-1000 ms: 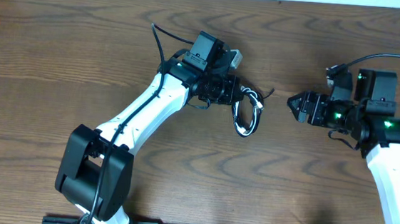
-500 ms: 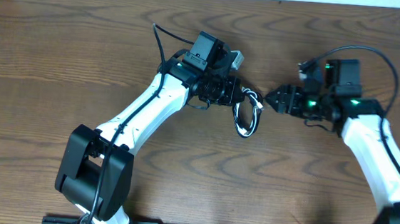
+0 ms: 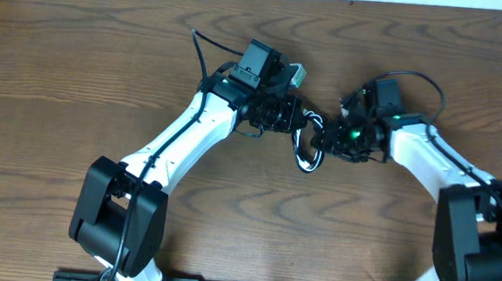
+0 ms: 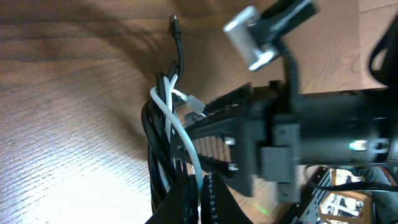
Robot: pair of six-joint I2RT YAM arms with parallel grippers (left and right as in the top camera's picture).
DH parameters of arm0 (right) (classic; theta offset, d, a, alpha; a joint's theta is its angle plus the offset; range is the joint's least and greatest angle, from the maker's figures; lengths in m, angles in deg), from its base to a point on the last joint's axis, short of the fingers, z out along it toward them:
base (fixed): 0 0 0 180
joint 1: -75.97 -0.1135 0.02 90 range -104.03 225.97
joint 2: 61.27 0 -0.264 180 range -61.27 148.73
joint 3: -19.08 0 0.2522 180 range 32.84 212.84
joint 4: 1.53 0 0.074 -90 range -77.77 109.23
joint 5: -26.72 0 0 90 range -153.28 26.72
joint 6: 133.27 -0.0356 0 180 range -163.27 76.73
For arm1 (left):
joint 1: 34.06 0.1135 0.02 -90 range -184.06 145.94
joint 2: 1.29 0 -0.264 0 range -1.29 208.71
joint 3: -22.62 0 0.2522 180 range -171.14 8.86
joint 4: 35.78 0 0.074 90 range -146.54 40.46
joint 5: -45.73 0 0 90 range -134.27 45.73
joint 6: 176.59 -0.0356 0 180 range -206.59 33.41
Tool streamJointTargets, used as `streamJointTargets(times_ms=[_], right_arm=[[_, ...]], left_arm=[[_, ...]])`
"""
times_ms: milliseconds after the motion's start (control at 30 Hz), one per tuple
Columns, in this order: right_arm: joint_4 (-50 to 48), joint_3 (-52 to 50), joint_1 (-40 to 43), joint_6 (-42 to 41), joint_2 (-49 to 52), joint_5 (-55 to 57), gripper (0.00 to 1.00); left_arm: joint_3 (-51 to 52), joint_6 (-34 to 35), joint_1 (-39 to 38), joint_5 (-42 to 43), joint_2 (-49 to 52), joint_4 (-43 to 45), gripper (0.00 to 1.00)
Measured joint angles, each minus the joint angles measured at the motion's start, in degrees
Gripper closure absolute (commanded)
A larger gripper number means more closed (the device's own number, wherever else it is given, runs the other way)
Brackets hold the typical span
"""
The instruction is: Untangle cables
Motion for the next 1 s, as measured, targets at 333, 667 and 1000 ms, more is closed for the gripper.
streamJointTargets(times_ms=[333, 667, 1000], right_arm=[[0.0, 0.0, -3.6, -4.4, 1.6, 4.0, 0.99], [4.0, 0.0, -1.8, -4.5, 0.9, 4.8, 0.99], [14.5, 0.0, 0.5, -0.9, -11.1, 11.4, 0.99]], left_arm=[[0.0, 0.3, 0.0, 0.0, 0.0, 0.1, 0.93], [0.0, 0.3, 0.0, -1.1, 0.0, -0.6, 0.92], [0.0, 0.3, 0.0, -8.5, 0.0, -5.3, 0.57]])
